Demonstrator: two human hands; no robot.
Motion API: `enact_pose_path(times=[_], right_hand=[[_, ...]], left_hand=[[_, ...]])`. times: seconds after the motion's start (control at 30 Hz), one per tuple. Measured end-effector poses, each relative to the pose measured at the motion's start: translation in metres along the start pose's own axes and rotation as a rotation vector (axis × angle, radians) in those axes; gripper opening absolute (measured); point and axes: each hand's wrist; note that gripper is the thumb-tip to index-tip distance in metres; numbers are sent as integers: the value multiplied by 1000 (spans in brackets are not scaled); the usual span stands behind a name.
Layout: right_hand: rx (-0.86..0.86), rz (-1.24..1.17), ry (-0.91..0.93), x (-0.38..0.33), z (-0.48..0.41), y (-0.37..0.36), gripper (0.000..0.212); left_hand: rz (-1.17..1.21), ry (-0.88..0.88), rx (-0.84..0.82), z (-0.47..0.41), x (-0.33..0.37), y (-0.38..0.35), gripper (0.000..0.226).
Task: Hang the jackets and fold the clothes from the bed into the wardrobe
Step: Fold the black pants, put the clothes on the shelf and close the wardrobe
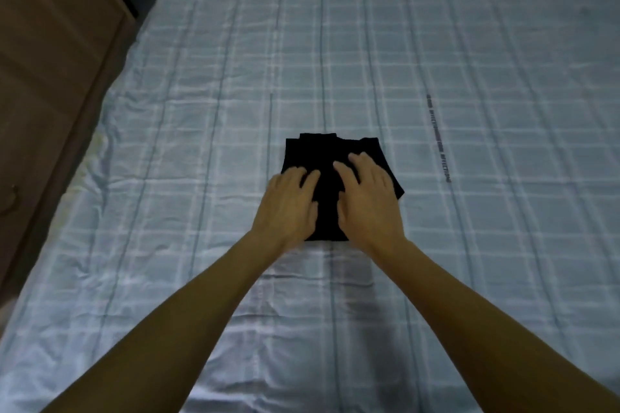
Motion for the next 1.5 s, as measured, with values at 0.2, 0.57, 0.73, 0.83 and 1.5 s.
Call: enact_pose_path(times=[0.2, 0.57, 0.73, 0.83, 1.5], right_hand=[[-501, 173, -22, 24, 8, -37, 79], [-489, 370, 42, 36, -5, -66, 113], [-472, 287, -41, 32, -20, -65, 81], [-476, 262, -43, 28, -25, -66, 69], [-78, 129, 478, -120, -77, 143, 70]], left_hand=[[-53, 8, -307, 22, -18, -55, 99], [-125, -100, -183, 1, -24, -82, 101], [-170, -18, -255, -23, -21, -78, 93], [-186, 38, -250, -32, -14, -74, 77], [-429, 340, 226, 22, 31, 193, 80]])
Point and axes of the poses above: each hand's wrist, its own z-axis away from the middle knuckle, its own y-axis out of the back of the hand, x = y × z, and after that the axes turned 6 degrees about -y, right-handed
